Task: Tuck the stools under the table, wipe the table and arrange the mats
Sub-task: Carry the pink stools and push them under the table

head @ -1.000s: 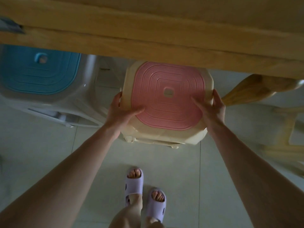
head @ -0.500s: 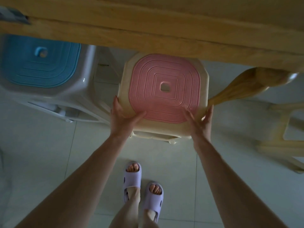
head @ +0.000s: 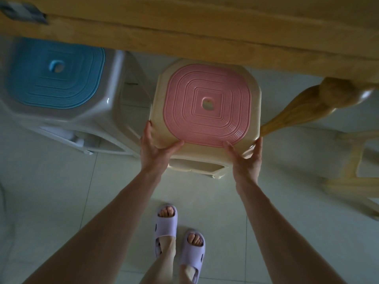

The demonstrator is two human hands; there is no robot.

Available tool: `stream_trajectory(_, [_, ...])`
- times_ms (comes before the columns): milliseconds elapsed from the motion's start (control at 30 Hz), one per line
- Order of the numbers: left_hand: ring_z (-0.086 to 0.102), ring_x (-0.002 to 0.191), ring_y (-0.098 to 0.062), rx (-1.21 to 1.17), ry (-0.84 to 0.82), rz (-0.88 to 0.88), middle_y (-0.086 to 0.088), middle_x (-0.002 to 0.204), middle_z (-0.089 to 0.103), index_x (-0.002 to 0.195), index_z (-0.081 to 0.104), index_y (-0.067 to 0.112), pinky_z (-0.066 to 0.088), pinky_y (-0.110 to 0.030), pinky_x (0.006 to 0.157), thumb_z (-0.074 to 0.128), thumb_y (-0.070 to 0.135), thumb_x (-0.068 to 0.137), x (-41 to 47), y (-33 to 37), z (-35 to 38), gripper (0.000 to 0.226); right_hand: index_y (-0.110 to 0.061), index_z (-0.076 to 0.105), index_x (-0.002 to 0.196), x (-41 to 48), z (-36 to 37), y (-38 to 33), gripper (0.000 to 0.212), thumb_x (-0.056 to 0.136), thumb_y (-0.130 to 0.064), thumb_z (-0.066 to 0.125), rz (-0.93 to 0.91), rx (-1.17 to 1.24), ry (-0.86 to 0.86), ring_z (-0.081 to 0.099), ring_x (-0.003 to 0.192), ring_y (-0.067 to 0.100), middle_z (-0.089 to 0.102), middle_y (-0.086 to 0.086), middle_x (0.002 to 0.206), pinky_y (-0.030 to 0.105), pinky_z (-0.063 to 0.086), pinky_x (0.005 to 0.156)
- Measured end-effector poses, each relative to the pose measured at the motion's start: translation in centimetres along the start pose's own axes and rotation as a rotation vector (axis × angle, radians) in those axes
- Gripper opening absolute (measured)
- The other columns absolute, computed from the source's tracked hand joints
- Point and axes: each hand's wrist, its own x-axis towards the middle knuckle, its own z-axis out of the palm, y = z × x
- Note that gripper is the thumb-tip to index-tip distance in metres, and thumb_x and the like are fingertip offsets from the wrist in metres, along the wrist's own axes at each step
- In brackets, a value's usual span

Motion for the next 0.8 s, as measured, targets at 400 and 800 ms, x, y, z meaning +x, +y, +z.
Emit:
stream_trajectory(400, [0.042, 0.124, -0.014, -0.019, 0.016, -0.002, 0.001, 0.139, 0.04, 0.148, 0.025, 0.026, 0.037, -0.026, 0.1, 0.088, 0.03, 0.059, 2.5, 1.1, 0.7, 0.109, -0.031, 0.014, 0.151, 3.1, 1.3, -0.7, 0.115, 0.062, -0.046, 0.084, -0.012, -0.009, -0.018, 0.032, 0.138, 0.014, 0.033, -0.001, 0.151, 0.042, 0.027, 0.115])
stream_trajectory(800, [0.043, 0.121, -0.014, 0.006, 0.015, -0.012, 0.0, 0.136, 0.04, 0.148, 0.026, 0.025, 0.038, -0.028, 0.1, 0.088, 0.029, 0.06, 2.9, 1.2, 0.5, 0.108, -0.034, 0.013, 0.151, 3.2, 1.7, -1.1, 0.115, 0.061, -0.047, 0.084, 0.0, -0.009, -0.034, 0.034, 0.137, 0.017, 0.036, -0.001, 0.148, 0.043, 0.029, 0.114])
